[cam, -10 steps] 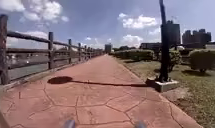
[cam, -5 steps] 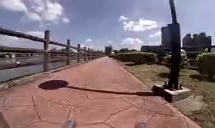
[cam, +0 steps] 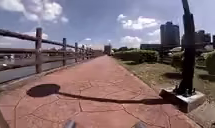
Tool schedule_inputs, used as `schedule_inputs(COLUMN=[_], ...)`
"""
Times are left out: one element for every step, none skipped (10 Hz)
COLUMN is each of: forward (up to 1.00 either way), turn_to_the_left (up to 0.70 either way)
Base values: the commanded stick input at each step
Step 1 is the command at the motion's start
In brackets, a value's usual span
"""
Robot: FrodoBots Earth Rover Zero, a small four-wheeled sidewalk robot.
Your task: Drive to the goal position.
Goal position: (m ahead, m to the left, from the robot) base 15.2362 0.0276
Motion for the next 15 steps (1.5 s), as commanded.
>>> schedule_inputs(forward=[0.70, 0.70, 0.70, 0.70, 0.70, 0.70, 0.70, 0.70, 0.70, 0.70, 0.70, 0.70, 0.70, 0.70, 0.70], turn_to_the_left=[0.00, 0.00, 0.00, 0.00, 0.00, 0.00, 0.00, 0.00, 0.00, 0.00, 0.14, 0.27, 0.27, 0.27, 0.00])
